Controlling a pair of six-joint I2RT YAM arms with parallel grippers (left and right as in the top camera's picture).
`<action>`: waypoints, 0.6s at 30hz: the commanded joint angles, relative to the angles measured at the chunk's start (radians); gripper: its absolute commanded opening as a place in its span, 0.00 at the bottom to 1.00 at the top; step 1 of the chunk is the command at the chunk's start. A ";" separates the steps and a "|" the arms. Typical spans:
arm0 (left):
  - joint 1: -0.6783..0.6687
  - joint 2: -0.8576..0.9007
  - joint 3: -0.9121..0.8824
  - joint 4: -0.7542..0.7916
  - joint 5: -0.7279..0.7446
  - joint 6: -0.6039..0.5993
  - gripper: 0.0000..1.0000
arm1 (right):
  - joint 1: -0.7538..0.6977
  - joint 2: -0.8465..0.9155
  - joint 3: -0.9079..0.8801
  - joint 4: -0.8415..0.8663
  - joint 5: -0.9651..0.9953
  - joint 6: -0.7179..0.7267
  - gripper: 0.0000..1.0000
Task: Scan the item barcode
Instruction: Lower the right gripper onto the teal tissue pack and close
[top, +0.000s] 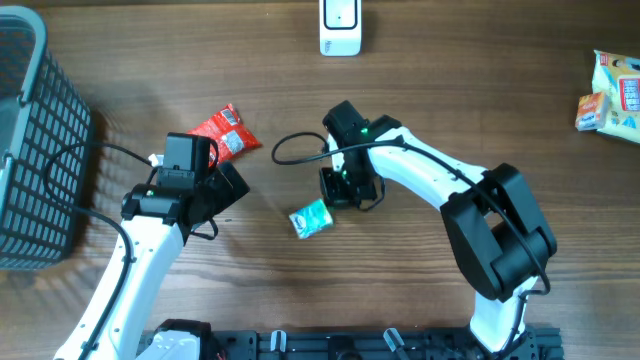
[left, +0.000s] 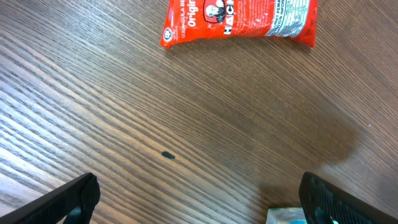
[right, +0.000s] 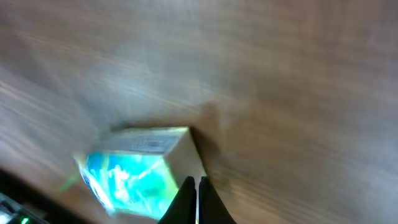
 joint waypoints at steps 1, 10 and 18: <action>0.004 0.007 0.003 0.002 -0.017 -0.010 1.00 | 0.005 -0.005 0.006 -0.074 -0.048 0.048 0.04; 0.003 0.008 0.003 0.002 -0.002 -0.010 1.00 | 0.007 -0.138 0.007 -0.012 -0.006 -0.108 0.17; -0.020 0.008 -0.016 0.003 0.170 -0.010 0.85 | 0.013 -0.135 0.006 0.238 0.013 -0.268 0.67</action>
